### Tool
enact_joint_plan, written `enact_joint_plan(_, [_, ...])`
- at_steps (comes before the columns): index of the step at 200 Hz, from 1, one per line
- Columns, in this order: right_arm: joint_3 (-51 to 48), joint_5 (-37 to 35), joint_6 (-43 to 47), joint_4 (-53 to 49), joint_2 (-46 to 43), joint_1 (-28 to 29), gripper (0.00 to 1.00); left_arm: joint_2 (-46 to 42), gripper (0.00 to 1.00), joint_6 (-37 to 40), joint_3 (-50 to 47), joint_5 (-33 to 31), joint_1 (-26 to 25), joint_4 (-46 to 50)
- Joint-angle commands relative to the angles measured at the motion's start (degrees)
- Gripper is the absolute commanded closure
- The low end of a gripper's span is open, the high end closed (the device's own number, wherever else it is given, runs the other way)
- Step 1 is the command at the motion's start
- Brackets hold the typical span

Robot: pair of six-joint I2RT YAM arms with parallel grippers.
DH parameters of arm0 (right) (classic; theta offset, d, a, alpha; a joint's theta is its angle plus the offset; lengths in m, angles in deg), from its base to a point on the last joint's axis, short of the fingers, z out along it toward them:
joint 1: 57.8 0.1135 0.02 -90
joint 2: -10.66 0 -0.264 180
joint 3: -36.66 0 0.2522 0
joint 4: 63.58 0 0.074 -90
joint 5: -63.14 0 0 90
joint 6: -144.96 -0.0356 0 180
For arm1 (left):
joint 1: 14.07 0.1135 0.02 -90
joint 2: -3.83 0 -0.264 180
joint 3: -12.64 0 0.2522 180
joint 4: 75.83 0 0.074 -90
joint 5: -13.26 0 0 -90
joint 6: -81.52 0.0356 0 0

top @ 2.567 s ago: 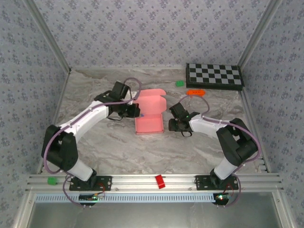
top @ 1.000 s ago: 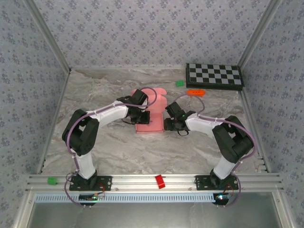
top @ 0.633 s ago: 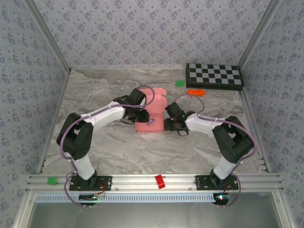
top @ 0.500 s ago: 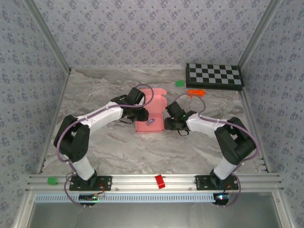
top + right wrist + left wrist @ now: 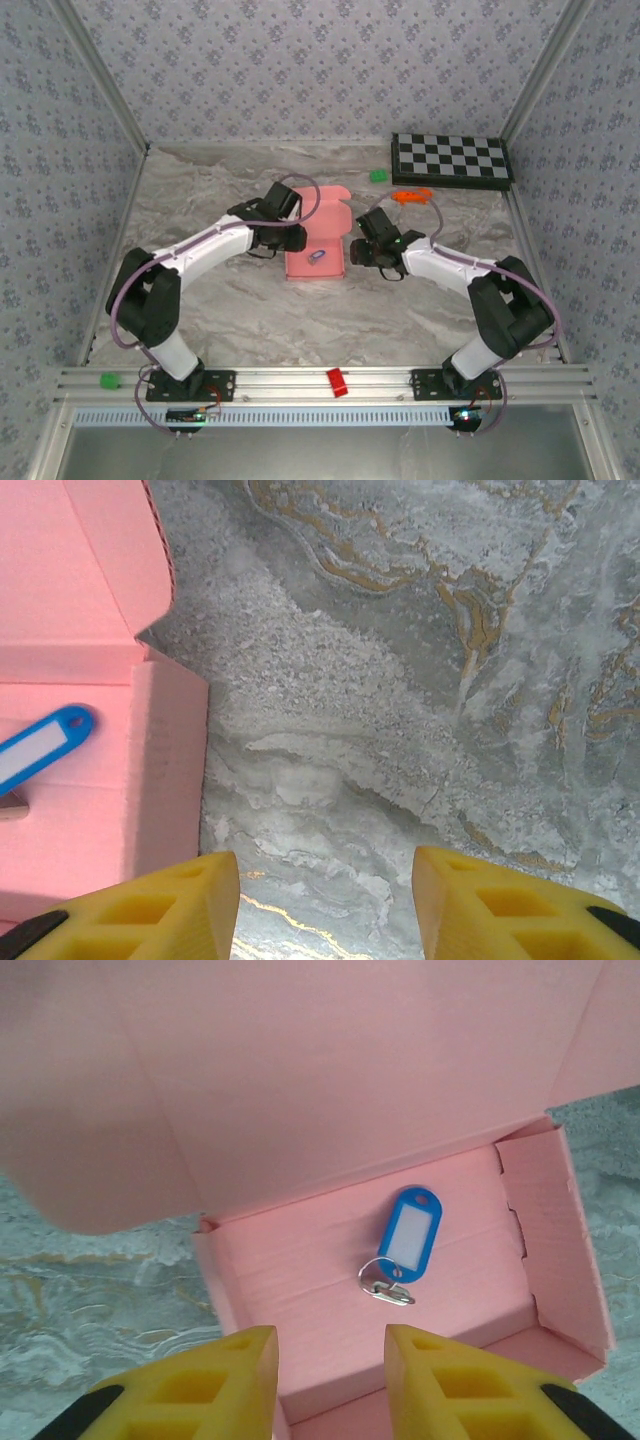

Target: Fold the paper box

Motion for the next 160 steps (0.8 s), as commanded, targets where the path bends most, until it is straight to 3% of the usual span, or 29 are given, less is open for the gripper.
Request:
enact_joint_plan(1, [3.0,1.4,2.0,-0.9,-1.7,-1.0,0.50,-3.6,0.67,1.3,0.3,-2.4,2.2,2.7])
enact_joint_plan(55, [8.5,8.7,9.0,-1.5,0.5,-5.5,0.49,-4.1,0.65,3.7,0.9,0.7,9.3,3.1])
enact_joint_plan(92, [13.5,17.0,14.2,-2.4,3.9,-9.1,0.48,-1.6,0.57,8.2,4.0,3.6,12.0,2.7])
enact_joint_plan(160, [21.9,22.4,18.9,-5.1,9.9,-11.8,0.44,4.9,0.52,11.7,9.7,11.4,16.0,1.3])
